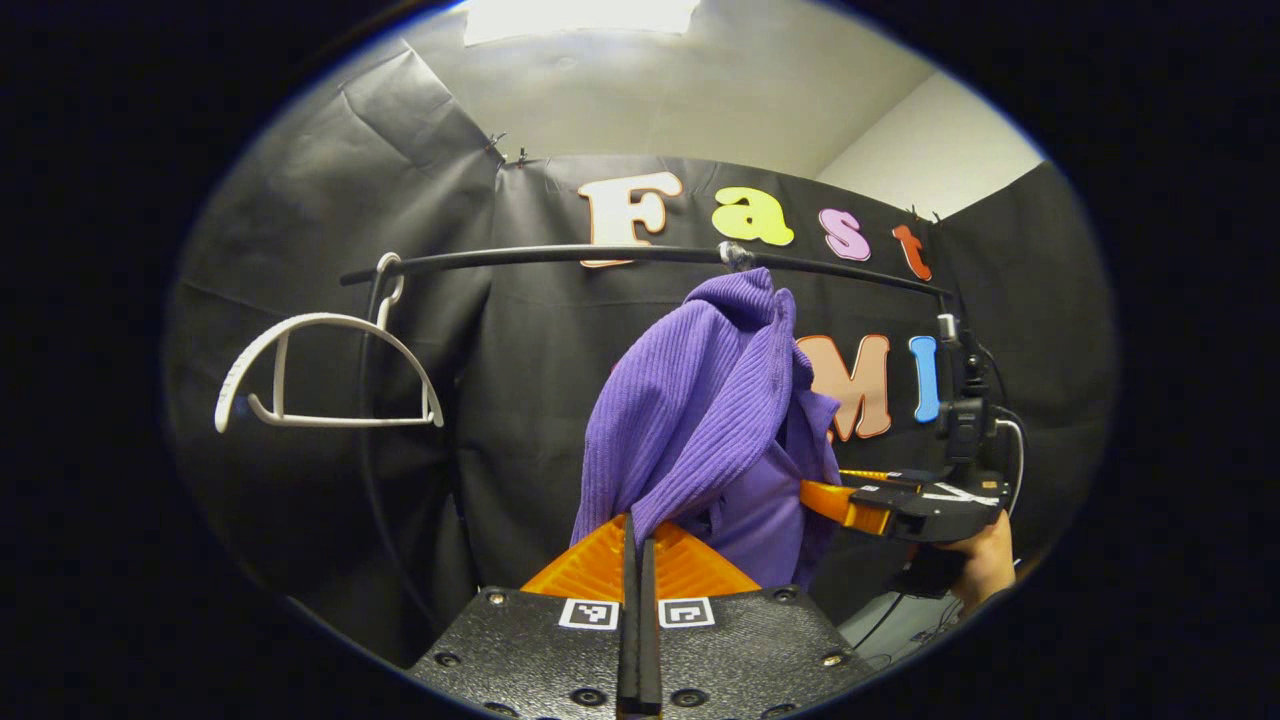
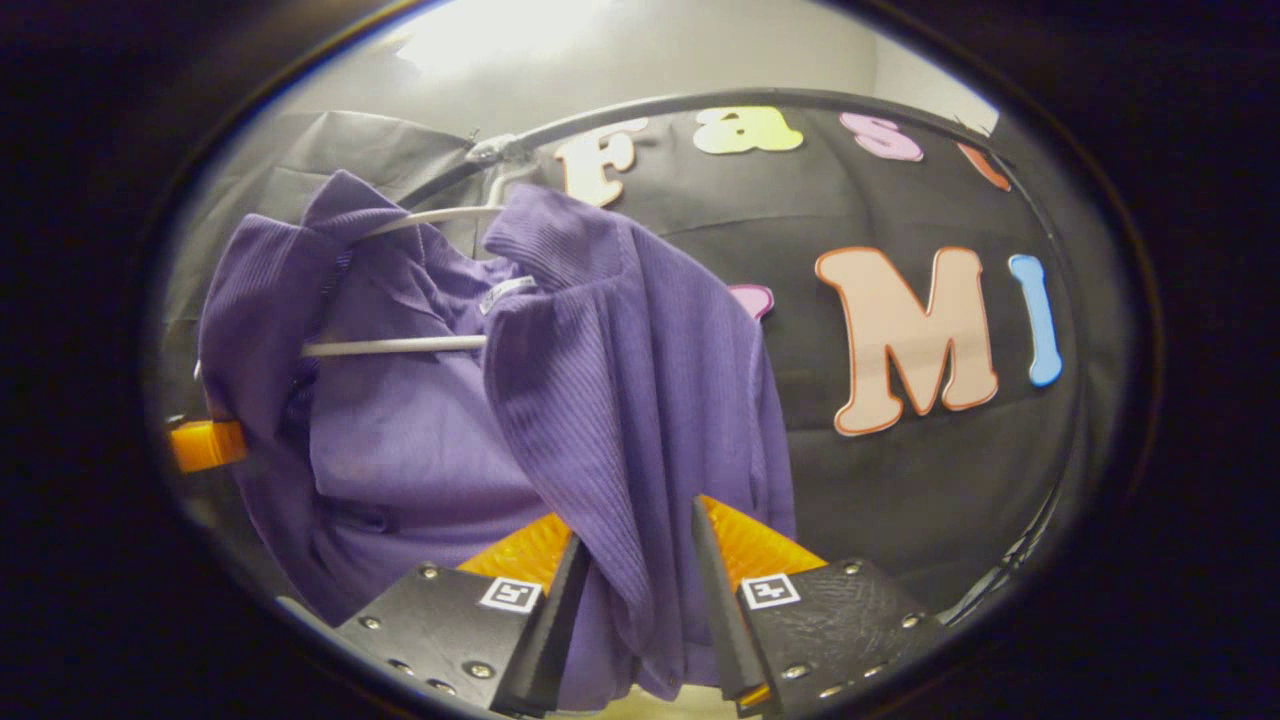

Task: Grasp the clothes on the hanger with both hands and then place them into the laundry hamper below.

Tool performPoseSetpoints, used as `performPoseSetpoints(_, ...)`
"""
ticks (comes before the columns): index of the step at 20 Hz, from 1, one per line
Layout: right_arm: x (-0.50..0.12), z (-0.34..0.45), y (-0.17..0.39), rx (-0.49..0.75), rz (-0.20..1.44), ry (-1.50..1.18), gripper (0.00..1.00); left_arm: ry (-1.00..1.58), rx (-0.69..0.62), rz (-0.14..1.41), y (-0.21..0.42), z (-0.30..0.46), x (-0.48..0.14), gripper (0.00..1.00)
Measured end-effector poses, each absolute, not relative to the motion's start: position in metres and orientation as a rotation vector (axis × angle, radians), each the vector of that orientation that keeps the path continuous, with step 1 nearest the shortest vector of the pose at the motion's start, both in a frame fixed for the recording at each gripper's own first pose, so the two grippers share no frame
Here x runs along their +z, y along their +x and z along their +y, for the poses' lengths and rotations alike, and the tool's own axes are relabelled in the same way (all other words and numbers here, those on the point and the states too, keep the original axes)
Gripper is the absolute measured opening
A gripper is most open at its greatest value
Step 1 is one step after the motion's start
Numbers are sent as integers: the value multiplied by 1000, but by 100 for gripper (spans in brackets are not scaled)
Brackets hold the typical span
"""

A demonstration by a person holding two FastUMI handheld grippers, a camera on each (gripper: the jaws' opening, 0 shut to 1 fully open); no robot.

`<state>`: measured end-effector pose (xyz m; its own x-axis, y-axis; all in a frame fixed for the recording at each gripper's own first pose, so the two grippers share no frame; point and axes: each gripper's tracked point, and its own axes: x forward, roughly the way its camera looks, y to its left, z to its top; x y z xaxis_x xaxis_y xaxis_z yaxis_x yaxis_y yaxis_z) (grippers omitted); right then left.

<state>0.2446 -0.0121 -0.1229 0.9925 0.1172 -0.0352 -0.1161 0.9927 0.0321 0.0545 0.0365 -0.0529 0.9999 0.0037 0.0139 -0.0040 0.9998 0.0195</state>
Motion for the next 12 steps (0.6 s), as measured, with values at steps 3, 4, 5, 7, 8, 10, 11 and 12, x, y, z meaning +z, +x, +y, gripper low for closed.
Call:
performPoseSetpoints(3, -121, -38, 275, 12, 31, 22, 26, 7, -21, -7, 51, 32, -50, 0)
performPoseSetpoints(4, -123, -15, 280, 94, 64, 54, 10, 6, -34, -4, 50, 31, -48, 0)
performPoseSetpoints(5, -125, 3, 280, 182, 87, 90, 10, 5, -43, -5, 46, 30, -48, 2)
performPoseSetpoints(7, -128, 18, 278, 258, 107, 123, 10, 17, -69, -5, 41, 30, -41, 2)
performPoseSetpoints(8, -130, 17, 281, 263, 112, 129, 0, 16, -81, -1, 39, 33, -37, 0)
performPoseSetpoints(10, -122, 12, 274, 250, 98, 123, 8, 10, -106, -10, 32, 36, -26, 0)
performPoseSetpoints(11, -118, 8, 272, 227, 85, 106, 4, 13, -113, -20, 29, 38, -20, 2)
performPoseSetpoints(12, -111, 1, 269, 199, 66, 84, 4, 17, -115, -32, 26, 41, -14, 2)
